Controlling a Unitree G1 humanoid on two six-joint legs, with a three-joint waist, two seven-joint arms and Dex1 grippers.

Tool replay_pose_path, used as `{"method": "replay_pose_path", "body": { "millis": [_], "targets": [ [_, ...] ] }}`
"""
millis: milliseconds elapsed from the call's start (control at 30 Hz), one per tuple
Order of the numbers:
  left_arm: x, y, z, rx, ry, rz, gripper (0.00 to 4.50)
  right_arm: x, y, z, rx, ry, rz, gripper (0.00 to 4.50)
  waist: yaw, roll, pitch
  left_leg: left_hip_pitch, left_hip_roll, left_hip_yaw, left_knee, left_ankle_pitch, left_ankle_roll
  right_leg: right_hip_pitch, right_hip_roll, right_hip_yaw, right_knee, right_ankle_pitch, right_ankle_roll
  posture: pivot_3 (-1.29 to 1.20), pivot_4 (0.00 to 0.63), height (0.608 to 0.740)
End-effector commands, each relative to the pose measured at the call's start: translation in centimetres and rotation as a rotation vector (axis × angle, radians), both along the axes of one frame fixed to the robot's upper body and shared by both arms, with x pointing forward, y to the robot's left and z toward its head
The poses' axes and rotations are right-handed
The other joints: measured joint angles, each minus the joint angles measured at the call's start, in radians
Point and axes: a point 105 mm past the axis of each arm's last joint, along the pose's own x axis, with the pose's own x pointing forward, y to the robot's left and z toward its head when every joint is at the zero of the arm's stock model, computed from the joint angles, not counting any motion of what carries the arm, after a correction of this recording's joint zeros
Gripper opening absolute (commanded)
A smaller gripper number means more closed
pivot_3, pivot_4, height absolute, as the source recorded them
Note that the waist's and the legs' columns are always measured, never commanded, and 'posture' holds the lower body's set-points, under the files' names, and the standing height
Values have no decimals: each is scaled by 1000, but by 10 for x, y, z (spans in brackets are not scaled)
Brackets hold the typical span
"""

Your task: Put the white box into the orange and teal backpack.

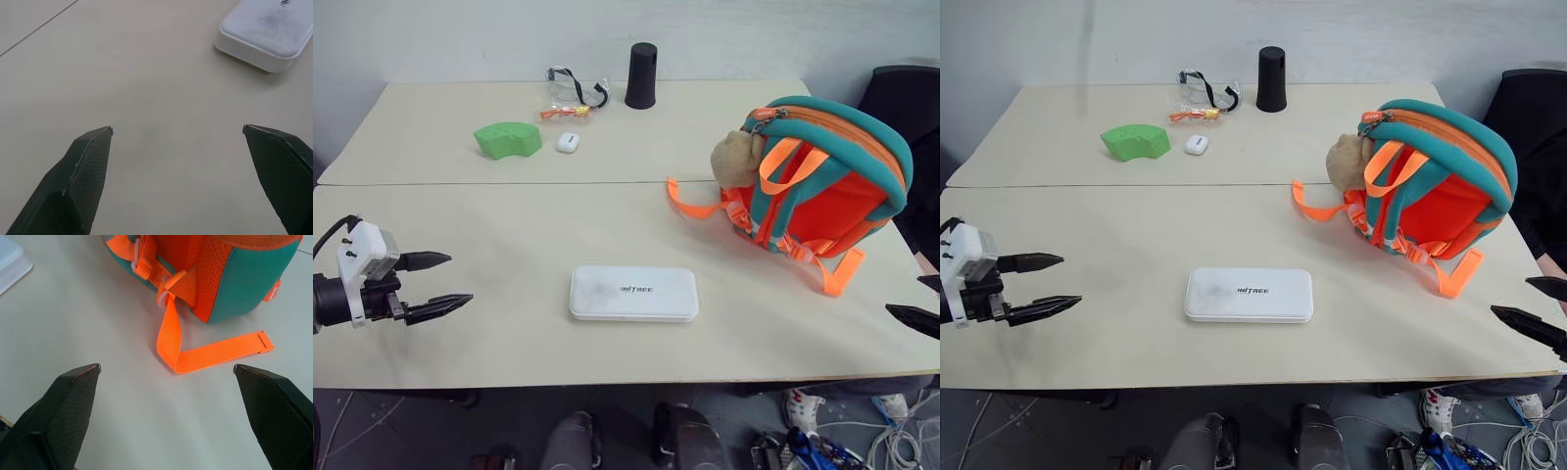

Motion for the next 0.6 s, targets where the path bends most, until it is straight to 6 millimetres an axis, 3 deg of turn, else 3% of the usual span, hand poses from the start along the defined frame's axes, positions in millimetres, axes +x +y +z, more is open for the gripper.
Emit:
{"method": "replay_pose_path", "body": {
  "millis": [33, 600],
  "targets": [
    [1, 1, 9, 14, -43, 11, 4485, -1, 1, 11, -1, -50, -6, 4461, 0, 0, 0, 0, 0, 0, 0, 0, 0, 0, 0, 0, 0, 0, 0, 0, 150, 740],
    [4, 5, 10, 23, -42, 40, 4485, 1, -1, 9, -11, -47, -30, 4461, 0, 0, 0, 0, 0, 0, 0, 2, 3, 0, 0, 0, 0, 0, 0, 0, 150, 740]
  ]
}}
